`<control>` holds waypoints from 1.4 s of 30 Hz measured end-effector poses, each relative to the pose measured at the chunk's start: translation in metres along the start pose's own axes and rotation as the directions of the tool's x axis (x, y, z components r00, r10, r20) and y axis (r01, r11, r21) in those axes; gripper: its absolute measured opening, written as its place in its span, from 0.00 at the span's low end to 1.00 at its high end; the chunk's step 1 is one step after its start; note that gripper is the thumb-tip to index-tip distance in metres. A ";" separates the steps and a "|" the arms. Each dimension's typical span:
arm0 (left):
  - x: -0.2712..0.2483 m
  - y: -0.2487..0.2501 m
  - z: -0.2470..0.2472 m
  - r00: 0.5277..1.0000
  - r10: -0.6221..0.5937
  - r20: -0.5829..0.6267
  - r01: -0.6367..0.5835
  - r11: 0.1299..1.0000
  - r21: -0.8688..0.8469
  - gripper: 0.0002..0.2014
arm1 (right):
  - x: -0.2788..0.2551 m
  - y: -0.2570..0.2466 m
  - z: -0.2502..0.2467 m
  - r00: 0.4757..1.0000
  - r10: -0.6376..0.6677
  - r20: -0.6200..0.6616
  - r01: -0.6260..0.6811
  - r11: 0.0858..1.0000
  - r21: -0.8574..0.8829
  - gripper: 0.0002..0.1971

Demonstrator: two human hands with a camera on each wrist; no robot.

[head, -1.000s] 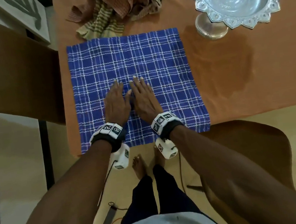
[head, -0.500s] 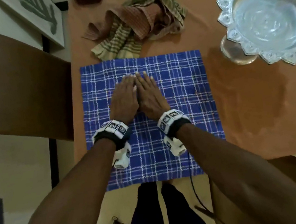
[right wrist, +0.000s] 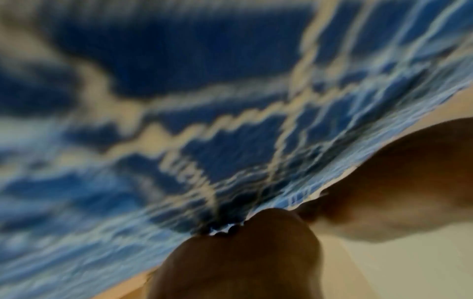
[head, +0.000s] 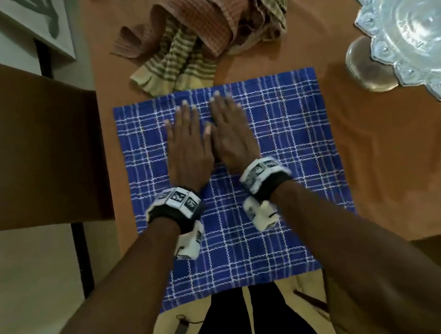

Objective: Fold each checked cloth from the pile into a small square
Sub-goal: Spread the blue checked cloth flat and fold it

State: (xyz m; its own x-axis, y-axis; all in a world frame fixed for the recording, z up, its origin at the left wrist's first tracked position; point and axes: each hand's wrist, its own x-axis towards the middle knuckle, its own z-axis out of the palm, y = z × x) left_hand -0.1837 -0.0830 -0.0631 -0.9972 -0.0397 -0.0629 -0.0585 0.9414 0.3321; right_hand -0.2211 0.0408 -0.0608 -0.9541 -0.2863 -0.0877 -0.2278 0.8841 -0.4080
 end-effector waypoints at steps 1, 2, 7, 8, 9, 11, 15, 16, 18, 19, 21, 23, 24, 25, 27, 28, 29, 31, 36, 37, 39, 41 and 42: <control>-0.006 0.004 0.003 0.999 -0.037 0.011 0.038 0.999 -0.018 0.30 | -0.006 -0.010 0.008 0.998 -0.044 0.053 0.045 0.999 -0.003 0.30; -0.012 0.002 0.006 0.995 -0.095 0.022 0.095 0.995 -0.005 0.30 | -0.010 -0.005 0.008 0.997 -0.036 0.068 0.037 0.999 -0.013 0.30; -0.017 -0.043 -0.005 0.977 -0.211 -0.011 0.211 0.976 0.060 0.35 | -0.035 0.105 -0.038 0.963 0.251 -0.098 -0.256 0.965 -0.047 0.39; -0.017 -0.053 -0.008 0.978 -0.210 -0.008 0.210 0.974 0.088 0.36 | -0.040 0.127 -0.048 0.951 0.290 -0.109 -0.296 0.954 -0.051 0.40; -0.016 -0.057 -0.011 0.978 -0.210 -0.003 0.209 0.971 0.114 0.36 | -0.042 0.136 -0.057 0.944 0.309 -0.116 -0.317 0.947 -0.052 0.40; -0.017 -0.047 -0.014 0.978 -0.208 -0.009 0.207 0.967 0.149 0.35 | -0.043 0.118 -0.058 0.944 0.315 -0.102 -0.318 0.948 -0.014 0.37; -0.036 0.035 0.001 1.000 -0.007 -0.030 0.007 1.000 -0.010 0.30 | -0.057 0.013 -0.012 0.990 0.138 0.024 -0.140 0.988 0.072 0.32; -0.047 0.045 0.006 0.998 -0.058 0.001 0.058 0.995 -0.076 0.30 | -0.068 -0.001 0.000 0.993 0.102 0.065 -0.104 0.994 0.039 0.33; -0.075 0.039 0.015 0.981 -0.190 0.045 0.193 0.977 -0.092 0.30 | -0.089 0.010 0.005 0.995 0.076 0.070 -0.076 0.997 -0.010 0.34; -0.091 0.029 0.017 0.976 -0.214 0.034 0.216 0.975 -0.047 0.31 | -0.100 0.030 0.001 0.996 0.075 0.048 -0.074 0.997 -0.019 0.34; -0.107 -0.003 0.013 0.978 -0.208 -0.011 0.208 0.978 0.026 0.33 | -0.115 0.078 -0.018 0.990 0.142 -0.029 -0.143 0.988 -0.055 0.36; -0.118 -0.031 0.002 0.949 -0.309 -0.064 0.312 0.949 0.037 0.35 | -0.130 0.125 -0.043 0.961 0.268 -0.071 -0.274 0.958 -0.089 0.37; -0.122 -0.038 -0.004 0.924 -0.374 -0.081 0.378 0.924 0.049 0.37 | -0.135 0.136 -0.052 0.944 0.321 -0.073 -0.327 0.941 -0.090 0.37; -0.123 -0.039 -0.007 0.904 -0.419 -0.082 0.425 0.903 0.068 0.39 | -0.138 0.136 -0.056 0.934 0.349 -0.071 -0.354 0.931 -0.083 0.37; -0.123 -0.012 -0.005 0.938 -0.341 -0.071 0.346 0.934 0.089 0.38 | -0.139 0.102 -0.043 0.959 0.277 -0.065 -0.278 0.961 -0.007 0.34; -0.123 0.010 0.002 0.969 -0.239 -0.068 0.243 0.968 0.061 0.36 | -0.142 0.074 -0.030 0.981 0.192 -0.028 -0.191 0.981 0.026 0.33; -0.128 0.035 0.012 0.985 -0.160 -0.058 0.161 0.987 0.014 0.33 | -0.150 0.046 -0.015 0.995 0.099 0.027 -0.100 0.994 0.038 0.33; -0.136 0.066 0.027 0.990 -0.141 -0.023 0.139 0.987 -0.083 0.30 | -0.170 0.010 0.011 0.993 -0.008 0.117 0.008 1.000 -0.001 0.35; -0.189 0.012 0.030 0.945 -0.321 -0.067 0.326 0.943 0.070 0.33 | -0.208 0.088 -0.008 0.980 0.192 -0.057 -0.193 0.981 -0.011 0.34; -0.199 0.000 0.025 0.927 -0.363 -0.090 0.368 0.929 0.047 0.33 | -0.215 0.110 -0.017 0.962 0.260 -0.087 -0.263 0.965 -0.014 0.34; -0.211 -0.019 0.016 0.904 -0.406 -0.133 0.412 0.911 0.018 0.33 | -0.225 0.141 -0.027 0.946 0.306 -0.108 -0.313 0.948 -0.055 0.35; -0.221 -0.032 0.008 0.905 -0.397 -0.150 0.414 0.905 0.099 0.34 | -0.228 0.155 -0.030 0.947 0.293 -0.131 -0.299 0.954 -0.033 0.35; -0.227 -0.037 0.003 0.905 -0.404 -0.134 0.421 0.897 0.137 0.35 | -0.232 0.156 -0.032 0.935 0.322 -0.148 -0.325 0.946 0.000 0.35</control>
State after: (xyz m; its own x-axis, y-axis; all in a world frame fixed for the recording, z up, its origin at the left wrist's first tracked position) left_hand 0.0451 -0.1078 -0.0642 -0.8848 -0.4614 -0.0654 -0.4660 0.8732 0.1428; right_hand -0.0414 0.2571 -0.0755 -0.9943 0.0714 -0.0788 0.0950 0.9293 -0.3568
